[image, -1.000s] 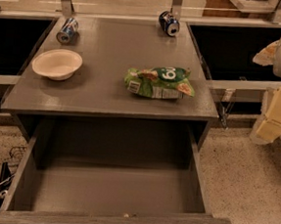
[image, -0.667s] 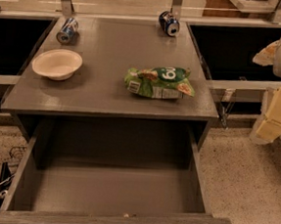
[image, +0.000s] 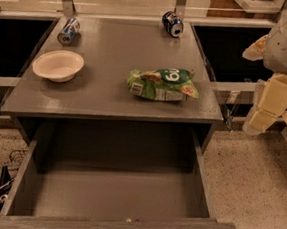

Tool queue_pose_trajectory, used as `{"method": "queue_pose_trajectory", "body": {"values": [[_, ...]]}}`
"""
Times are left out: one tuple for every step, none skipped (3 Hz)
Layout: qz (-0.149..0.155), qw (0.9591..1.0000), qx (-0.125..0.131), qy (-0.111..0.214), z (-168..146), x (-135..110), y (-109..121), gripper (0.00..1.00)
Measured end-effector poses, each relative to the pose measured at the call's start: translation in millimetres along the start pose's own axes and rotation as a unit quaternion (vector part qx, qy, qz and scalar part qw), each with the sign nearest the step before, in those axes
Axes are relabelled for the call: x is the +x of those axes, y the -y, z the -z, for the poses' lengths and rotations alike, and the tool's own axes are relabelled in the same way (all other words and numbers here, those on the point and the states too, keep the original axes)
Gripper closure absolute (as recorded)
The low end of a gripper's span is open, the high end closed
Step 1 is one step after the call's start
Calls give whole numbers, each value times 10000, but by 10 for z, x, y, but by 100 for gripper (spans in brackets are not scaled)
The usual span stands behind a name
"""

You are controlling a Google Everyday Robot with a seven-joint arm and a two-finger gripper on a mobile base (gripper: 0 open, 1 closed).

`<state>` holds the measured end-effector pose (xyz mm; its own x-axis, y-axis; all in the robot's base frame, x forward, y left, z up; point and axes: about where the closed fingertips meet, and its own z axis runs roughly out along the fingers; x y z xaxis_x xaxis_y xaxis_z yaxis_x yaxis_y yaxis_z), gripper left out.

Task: Place green rice chip bag into top drawer

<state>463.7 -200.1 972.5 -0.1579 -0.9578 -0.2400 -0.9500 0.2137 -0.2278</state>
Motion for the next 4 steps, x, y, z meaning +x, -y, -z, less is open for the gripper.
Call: {"method": "queue_pose_trajectory", "body": {"values": [[161,9997,-184,87,-208,-171,151,0],[160,9996,-185,110,-212,-157,166,0],[168,9992,-218,296,-254,-165,357,0],[297,9978,-289,514,-342,-325,605,0]]}}
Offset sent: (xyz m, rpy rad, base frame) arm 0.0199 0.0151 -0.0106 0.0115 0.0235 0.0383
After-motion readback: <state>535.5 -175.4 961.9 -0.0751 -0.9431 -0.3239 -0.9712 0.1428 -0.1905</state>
